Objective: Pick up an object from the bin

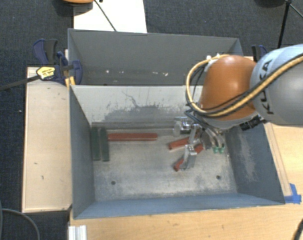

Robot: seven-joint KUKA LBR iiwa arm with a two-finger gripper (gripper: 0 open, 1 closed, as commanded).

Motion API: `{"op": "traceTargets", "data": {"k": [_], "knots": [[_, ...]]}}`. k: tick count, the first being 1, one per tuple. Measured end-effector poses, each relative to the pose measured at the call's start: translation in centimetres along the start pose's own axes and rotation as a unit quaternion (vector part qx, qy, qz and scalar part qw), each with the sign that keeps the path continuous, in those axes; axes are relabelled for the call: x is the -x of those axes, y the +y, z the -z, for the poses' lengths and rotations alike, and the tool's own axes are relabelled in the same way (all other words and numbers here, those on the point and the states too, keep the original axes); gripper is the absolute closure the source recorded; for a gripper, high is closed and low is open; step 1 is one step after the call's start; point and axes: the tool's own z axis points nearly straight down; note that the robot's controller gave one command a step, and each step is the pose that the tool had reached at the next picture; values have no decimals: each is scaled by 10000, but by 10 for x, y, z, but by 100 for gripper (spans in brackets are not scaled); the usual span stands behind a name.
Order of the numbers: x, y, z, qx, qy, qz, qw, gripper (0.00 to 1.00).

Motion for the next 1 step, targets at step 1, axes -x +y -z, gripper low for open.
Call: {"op": "traceTargets", "data": {"k": [1], "knots": [[-7, -15, -42, 6, 11, -847, 9964, 0]]}}
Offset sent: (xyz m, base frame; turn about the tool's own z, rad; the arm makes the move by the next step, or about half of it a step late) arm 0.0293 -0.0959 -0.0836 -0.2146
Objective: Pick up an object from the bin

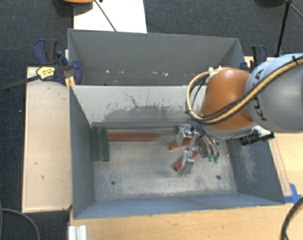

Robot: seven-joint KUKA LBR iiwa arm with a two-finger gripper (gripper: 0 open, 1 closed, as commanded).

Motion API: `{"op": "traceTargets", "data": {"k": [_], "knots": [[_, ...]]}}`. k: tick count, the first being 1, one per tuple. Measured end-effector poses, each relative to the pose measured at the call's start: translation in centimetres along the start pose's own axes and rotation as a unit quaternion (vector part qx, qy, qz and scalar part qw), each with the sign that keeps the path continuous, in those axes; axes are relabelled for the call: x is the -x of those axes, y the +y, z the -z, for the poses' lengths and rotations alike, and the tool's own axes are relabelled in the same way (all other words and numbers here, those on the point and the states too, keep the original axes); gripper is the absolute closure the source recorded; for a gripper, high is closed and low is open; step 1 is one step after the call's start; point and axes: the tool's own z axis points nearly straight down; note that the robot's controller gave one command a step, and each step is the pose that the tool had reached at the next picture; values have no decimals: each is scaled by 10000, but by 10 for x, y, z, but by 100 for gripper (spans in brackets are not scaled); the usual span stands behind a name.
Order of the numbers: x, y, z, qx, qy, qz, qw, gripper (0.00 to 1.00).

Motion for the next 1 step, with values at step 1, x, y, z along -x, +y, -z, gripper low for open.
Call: {"op": "traceTargets", "data": {"k": [1], "knots": [[44, -77, -41, -1, 2, 1892, 9819, 100]]}}
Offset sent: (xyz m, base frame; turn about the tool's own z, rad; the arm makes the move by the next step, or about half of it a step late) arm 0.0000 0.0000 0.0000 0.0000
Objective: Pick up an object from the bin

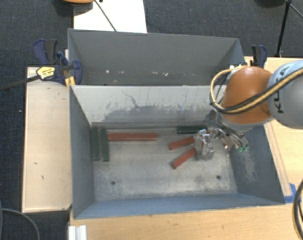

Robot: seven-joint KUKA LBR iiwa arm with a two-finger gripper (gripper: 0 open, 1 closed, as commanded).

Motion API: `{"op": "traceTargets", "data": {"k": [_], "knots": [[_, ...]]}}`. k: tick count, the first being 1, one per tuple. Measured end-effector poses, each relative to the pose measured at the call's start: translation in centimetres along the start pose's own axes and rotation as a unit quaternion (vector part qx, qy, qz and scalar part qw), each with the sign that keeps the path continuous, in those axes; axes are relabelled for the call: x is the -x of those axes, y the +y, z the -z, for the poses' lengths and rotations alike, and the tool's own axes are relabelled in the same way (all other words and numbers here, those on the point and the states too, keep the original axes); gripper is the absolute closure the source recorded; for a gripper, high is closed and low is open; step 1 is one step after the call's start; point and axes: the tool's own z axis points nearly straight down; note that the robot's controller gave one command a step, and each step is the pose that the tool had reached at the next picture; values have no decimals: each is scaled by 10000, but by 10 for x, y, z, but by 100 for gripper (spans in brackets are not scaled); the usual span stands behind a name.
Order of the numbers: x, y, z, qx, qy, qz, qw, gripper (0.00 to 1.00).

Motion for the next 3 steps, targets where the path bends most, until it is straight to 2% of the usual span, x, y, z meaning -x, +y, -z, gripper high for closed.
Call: {"op": "traceTargets", "data": {"k": [1, 2, 3], "knots": [[0, 0, 0, 2, 0, -17, 10000, 0], [0, 0, 0, 4, 3, -41, 10000, 100], [0, 0, 0, 5, 4, -47, 10000, 100]]}}
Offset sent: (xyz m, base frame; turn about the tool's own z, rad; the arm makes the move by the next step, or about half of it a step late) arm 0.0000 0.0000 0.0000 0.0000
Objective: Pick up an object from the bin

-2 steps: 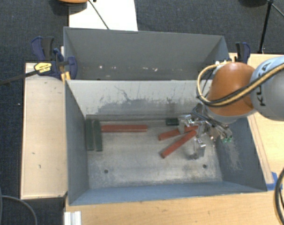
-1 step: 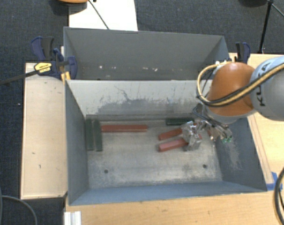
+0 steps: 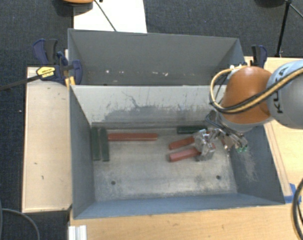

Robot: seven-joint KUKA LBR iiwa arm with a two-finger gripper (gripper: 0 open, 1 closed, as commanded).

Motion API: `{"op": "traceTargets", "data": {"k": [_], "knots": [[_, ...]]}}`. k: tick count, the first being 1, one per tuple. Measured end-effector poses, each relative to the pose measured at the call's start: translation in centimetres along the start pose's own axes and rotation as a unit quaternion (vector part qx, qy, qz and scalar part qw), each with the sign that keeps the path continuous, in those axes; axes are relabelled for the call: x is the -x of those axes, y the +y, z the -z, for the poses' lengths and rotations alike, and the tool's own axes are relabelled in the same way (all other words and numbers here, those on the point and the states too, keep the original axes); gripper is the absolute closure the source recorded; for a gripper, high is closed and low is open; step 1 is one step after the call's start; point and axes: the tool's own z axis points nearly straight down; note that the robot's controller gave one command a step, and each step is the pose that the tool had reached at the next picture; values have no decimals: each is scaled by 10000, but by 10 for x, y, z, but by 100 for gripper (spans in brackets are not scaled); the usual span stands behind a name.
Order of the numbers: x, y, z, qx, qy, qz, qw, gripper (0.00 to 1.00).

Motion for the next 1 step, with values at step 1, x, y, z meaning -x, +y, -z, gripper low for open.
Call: {"op": "traceTargets", "data": {"k": [1], "knots": [[-36, 30, 154, -8, -11, -49, 10000, 100]]}}
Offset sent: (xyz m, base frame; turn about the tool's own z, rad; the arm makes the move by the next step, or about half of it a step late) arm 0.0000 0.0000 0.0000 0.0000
